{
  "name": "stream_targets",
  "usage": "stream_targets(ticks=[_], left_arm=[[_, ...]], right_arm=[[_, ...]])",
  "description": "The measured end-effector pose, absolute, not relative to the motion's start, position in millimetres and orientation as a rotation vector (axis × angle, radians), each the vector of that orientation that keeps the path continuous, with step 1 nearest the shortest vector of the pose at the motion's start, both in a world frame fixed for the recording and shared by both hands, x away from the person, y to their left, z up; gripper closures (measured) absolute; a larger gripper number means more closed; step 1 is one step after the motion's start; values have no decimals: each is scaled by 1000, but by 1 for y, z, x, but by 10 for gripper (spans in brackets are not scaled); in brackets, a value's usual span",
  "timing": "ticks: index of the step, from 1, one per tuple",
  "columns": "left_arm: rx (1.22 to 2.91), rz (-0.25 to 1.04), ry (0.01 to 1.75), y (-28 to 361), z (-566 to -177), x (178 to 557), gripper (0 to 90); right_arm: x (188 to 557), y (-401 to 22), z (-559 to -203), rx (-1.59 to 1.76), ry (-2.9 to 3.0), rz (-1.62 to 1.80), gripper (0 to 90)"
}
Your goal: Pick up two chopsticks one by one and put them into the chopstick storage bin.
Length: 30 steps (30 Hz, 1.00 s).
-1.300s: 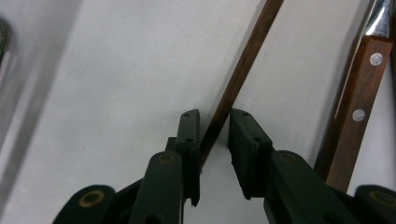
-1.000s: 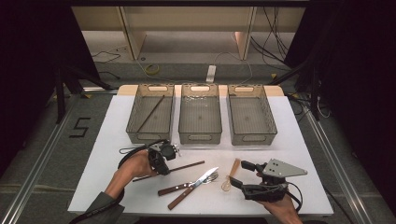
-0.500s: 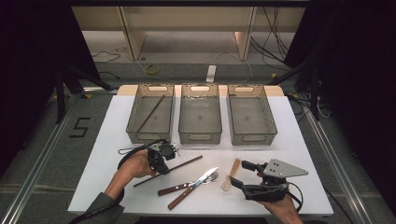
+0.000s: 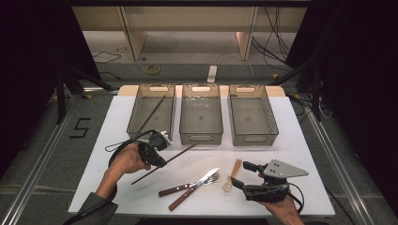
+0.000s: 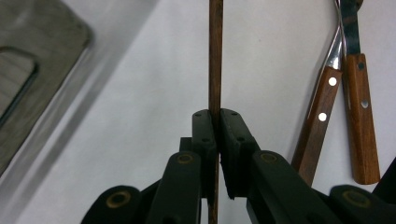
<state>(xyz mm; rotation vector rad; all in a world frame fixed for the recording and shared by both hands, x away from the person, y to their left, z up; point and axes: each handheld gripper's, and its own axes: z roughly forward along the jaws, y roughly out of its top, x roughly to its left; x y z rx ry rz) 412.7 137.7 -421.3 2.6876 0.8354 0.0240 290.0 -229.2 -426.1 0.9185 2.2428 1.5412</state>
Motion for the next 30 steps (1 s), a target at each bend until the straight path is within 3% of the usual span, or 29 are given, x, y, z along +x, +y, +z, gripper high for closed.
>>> stream_targets(ticks=[22,30], left_arm=[[2316,309,1062,186,-371,429,844],[2247,329,1100,188,-363,445,844]], right_arm=[[292,-229,-429,959,2238,1503,293],[294,-230,-429,974,2229,1506,293]])
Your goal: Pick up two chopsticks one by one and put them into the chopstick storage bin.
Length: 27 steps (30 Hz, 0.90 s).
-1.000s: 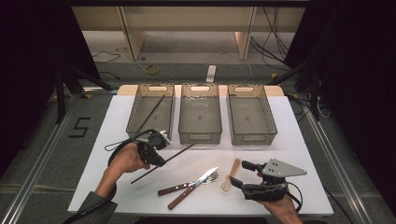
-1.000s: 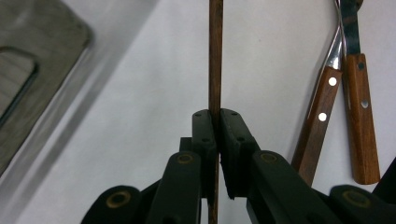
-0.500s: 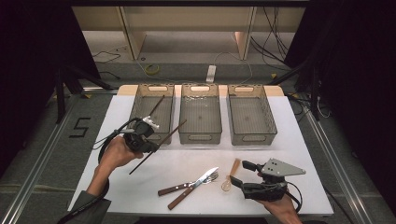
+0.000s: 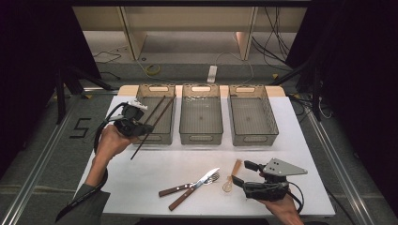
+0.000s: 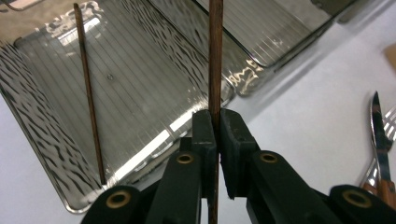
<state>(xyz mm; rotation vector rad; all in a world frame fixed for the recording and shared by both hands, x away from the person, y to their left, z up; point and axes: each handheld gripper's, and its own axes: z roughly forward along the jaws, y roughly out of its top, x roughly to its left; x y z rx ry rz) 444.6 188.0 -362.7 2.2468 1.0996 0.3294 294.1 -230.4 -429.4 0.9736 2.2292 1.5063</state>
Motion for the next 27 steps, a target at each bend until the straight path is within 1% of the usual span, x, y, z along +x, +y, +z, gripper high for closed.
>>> stream_targets(ticks=[11,18,27], left_arm=[[2195,384,1110,190,-349,475,844],[2172,456,1130,193,-333,491,844],[2149,493,1188,198,-334,516,844]], right_arm=[[295,-233,-429,992,2221,1517,293],[296,-233,-430,993,2223,1518,293],[296,-233,-430,988,2222,1526,293]])
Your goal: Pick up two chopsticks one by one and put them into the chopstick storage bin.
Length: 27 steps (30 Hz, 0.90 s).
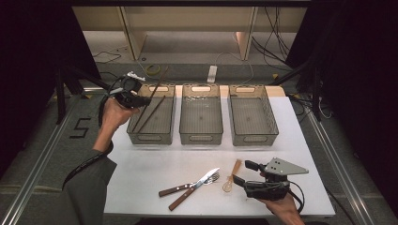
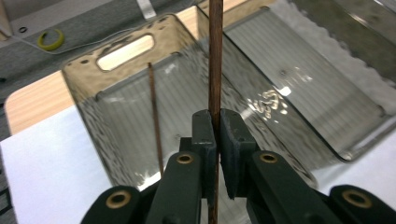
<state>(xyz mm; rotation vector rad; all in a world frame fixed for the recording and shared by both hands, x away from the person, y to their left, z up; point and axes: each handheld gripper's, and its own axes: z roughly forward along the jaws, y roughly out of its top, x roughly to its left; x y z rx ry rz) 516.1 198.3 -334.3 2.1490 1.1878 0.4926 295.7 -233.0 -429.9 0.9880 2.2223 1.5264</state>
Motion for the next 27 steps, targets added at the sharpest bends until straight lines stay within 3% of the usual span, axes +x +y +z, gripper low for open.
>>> stream_targets(ticks=[9,27], left_arm=[[2106,575,1216,200,-349,528,844],[2123,533,1239,199,-373,529,843]], right_arm=[[296,-233,-431,989,2227,1526,293],[295,-233,-431,990,2228,1535,293]])
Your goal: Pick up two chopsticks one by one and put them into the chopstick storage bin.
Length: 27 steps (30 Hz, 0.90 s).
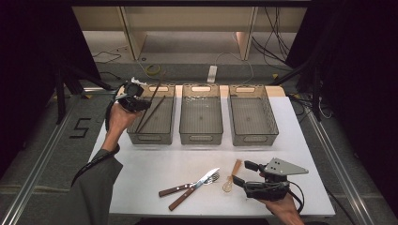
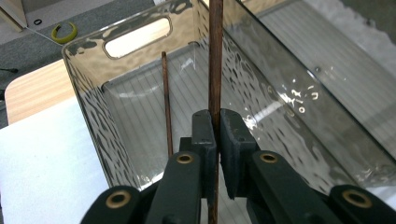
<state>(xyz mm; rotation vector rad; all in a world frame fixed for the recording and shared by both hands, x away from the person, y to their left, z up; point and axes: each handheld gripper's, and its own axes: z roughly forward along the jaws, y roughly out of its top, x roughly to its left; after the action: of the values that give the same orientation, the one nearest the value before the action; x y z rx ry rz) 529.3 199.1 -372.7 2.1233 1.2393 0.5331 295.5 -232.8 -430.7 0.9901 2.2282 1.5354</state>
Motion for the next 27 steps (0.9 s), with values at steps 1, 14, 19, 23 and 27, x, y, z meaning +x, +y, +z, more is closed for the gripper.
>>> stream_targets(ticks=[1,14,19,23,27], left_arm=[[2130,533,1240,199,-374,529,843],[2153,513,1260,199,-387,530,839],[2144,517,1263,197,-388,531,830],[2135,490,1295,199,-388,532,717],[2083,465,1310,202,-384,528,631]], right_arm=[[296,-233,-431,991,2228,1536,293],[295,-233,-431,990,2231,1530,293],[296,-233,-431,992,2232,1530,293],[296,-233,-431,990,2229,1532,293],[296,-233,-431,995,2226,1525,293]])
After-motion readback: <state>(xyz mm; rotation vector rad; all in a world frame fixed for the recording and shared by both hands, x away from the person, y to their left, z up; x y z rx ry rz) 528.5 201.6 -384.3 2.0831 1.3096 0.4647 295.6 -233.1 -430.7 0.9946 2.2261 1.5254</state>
